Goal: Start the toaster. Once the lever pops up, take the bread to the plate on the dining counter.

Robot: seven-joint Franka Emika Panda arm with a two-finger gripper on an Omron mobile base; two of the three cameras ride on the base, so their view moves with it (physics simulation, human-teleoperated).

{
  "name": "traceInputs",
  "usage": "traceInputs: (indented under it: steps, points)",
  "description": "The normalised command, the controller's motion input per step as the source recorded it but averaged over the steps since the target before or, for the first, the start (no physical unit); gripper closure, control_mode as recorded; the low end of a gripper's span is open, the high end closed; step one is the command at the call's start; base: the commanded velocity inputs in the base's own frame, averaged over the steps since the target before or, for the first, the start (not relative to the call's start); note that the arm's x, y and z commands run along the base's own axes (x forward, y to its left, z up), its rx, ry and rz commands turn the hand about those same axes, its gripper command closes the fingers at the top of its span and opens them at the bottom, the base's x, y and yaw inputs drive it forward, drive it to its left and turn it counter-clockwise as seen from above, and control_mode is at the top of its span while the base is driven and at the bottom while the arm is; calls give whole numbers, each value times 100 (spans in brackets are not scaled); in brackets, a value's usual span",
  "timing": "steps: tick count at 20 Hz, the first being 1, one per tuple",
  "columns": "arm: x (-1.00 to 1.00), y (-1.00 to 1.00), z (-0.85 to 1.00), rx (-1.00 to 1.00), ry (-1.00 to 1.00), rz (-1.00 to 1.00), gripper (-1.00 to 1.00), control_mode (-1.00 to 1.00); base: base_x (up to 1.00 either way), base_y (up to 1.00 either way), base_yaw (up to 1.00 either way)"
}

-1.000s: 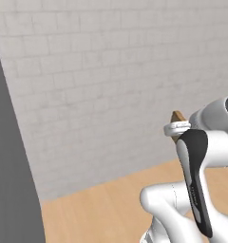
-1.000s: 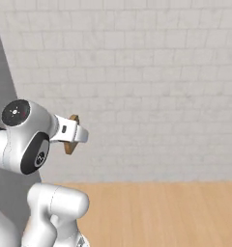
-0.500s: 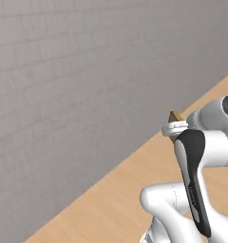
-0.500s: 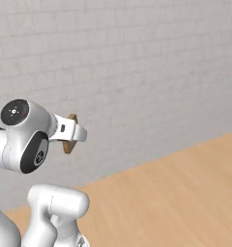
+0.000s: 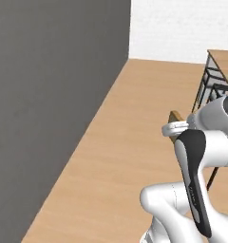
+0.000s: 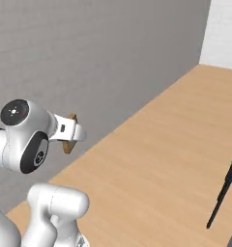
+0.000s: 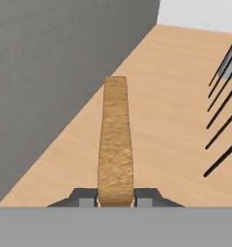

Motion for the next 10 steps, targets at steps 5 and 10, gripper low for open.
traceInputs:
  steps: [5,10]
  points:
    - [0,0,0,0,0,0,100,100,52,0,-71]
    - [0,0,0,0,0,0,100,100,90,1,-38]
